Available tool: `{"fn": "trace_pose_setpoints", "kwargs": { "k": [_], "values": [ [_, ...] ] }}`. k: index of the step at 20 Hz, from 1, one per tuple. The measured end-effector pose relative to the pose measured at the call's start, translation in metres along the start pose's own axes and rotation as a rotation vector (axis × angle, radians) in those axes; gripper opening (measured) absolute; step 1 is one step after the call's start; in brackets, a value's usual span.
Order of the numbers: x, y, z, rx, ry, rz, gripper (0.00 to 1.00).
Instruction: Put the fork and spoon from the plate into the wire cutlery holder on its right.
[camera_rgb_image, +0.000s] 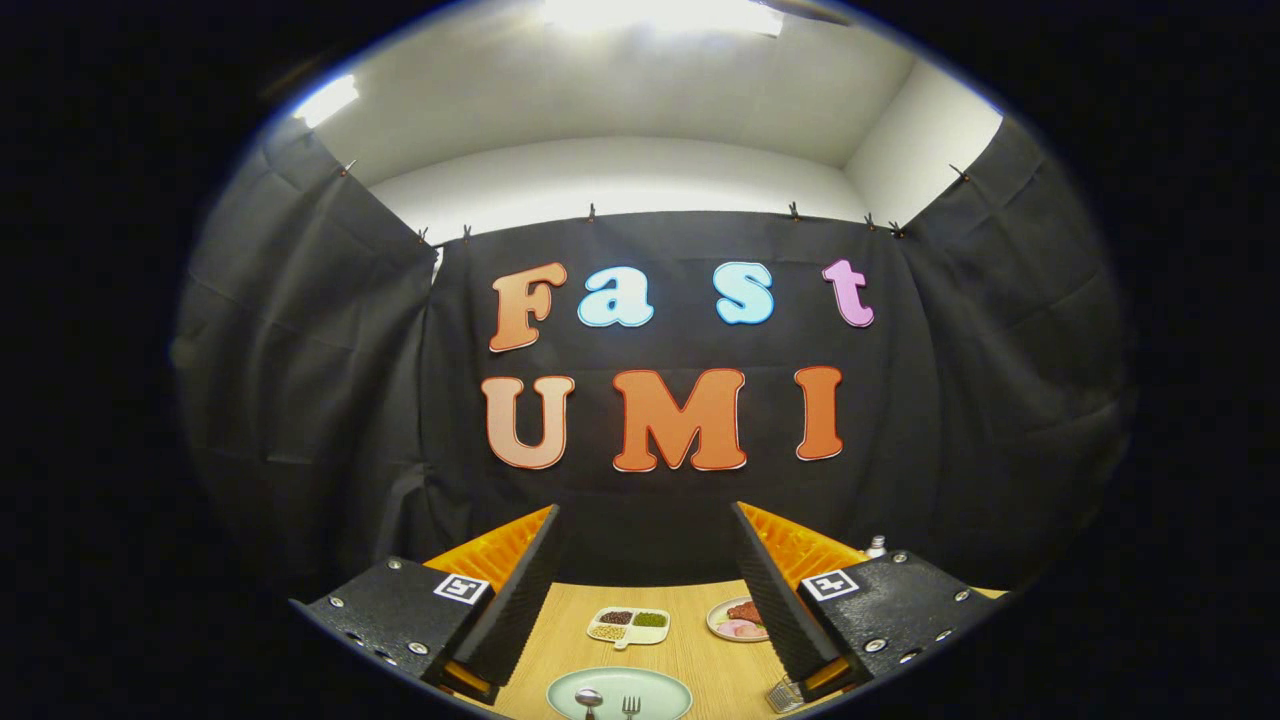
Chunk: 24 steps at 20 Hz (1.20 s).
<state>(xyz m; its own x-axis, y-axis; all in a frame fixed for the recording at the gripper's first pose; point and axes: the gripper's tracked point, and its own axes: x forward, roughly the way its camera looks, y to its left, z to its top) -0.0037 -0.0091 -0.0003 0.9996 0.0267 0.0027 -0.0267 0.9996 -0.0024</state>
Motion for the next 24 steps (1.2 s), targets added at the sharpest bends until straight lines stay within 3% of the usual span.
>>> {"fn": "trace_pose_setpoints", "kwargs": {
  "k": [12, 21, 24],
  "values": [
    [-0.003, -0.020, -0.016, 0.025, 0.039, -0.022, 0.98],
    [-0.002, -0.020, 0.018, 0.022, -0.114, -0.021, 0.97],
    [0.003, -0.015, 0.002, 0.034, -0.058, -0.011, 0.97]
  ]
}}
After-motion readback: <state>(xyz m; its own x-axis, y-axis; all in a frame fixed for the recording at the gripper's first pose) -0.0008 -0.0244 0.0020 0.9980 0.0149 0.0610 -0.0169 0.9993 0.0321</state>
